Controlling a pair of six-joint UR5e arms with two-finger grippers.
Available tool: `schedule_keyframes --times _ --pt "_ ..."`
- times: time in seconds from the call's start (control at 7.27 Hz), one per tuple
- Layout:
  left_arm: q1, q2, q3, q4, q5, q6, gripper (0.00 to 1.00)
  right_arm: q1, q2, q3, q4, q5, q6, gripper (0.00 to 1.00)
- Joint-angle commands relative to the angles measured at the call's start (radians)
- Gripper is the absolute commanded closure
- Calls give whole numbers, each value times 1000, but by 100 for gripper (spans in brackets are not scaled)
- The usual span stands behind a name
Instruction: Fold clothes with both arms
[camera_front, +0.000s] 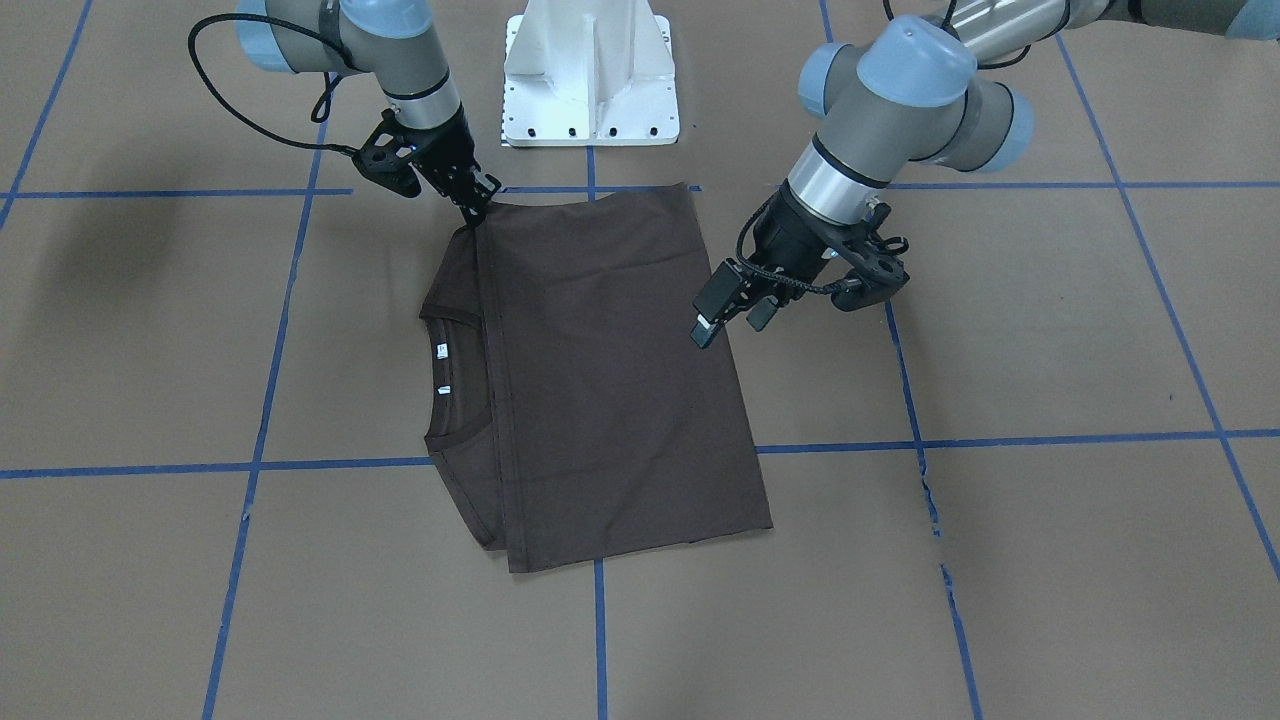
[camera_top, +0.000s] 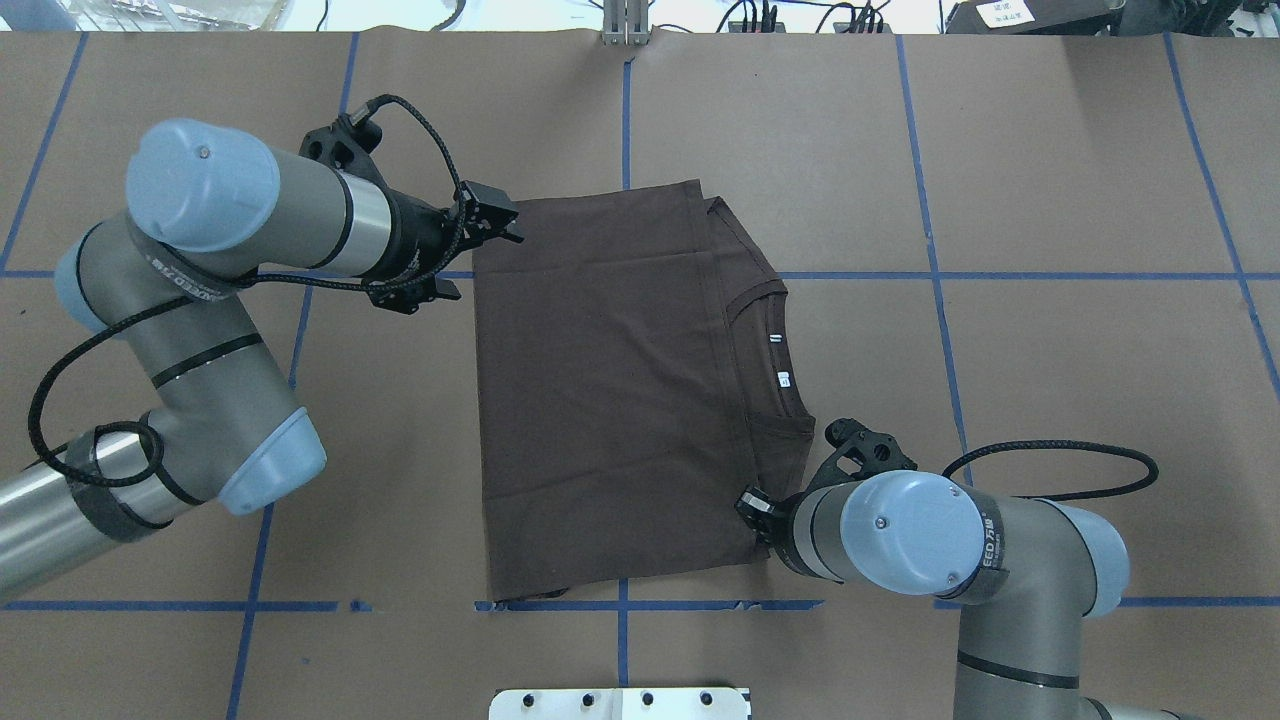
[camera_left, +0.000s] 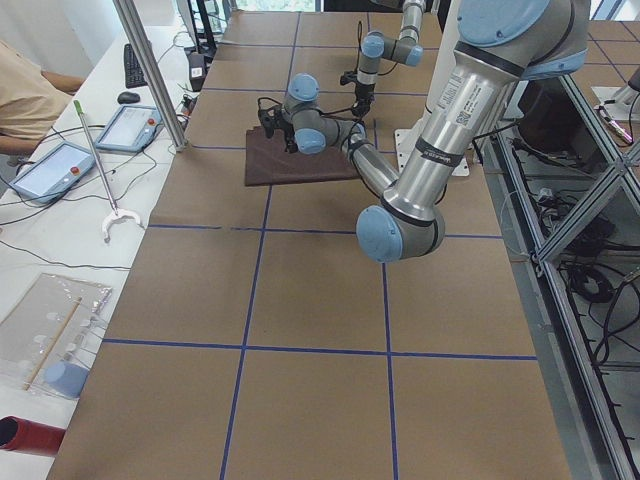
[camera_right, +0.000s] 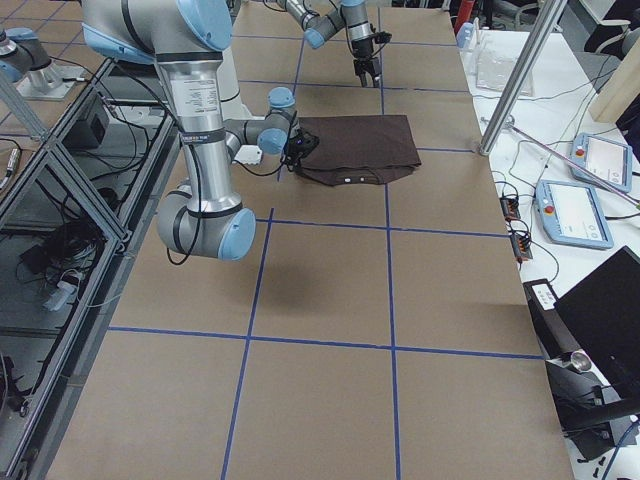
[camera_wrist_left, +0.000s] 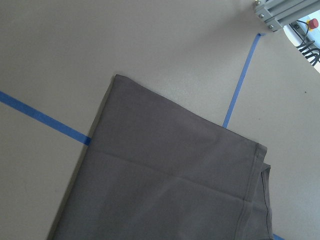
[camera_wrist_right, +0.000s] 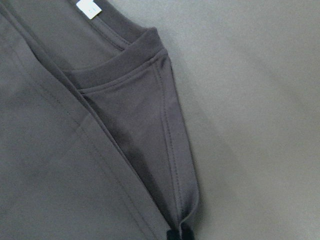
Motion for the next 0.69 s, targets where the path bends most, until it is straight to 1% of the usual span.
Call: schedule_keyframes --times 0.0,0.14,0.28,0.55 --pt "257 116 -147 0 201 -158 3 -34 -12 66 -48 0 1 100" --pt "351 197 -200 2 256 -164 6 -36 -13 70 -50 2 1 100" --pt "423 254 -208 2 284 -204 6 -37 -12 73 -48 2 1 100" --pt "478 280 -195 3 294 -226 14 -37 -13 83 -50 2 0 100"
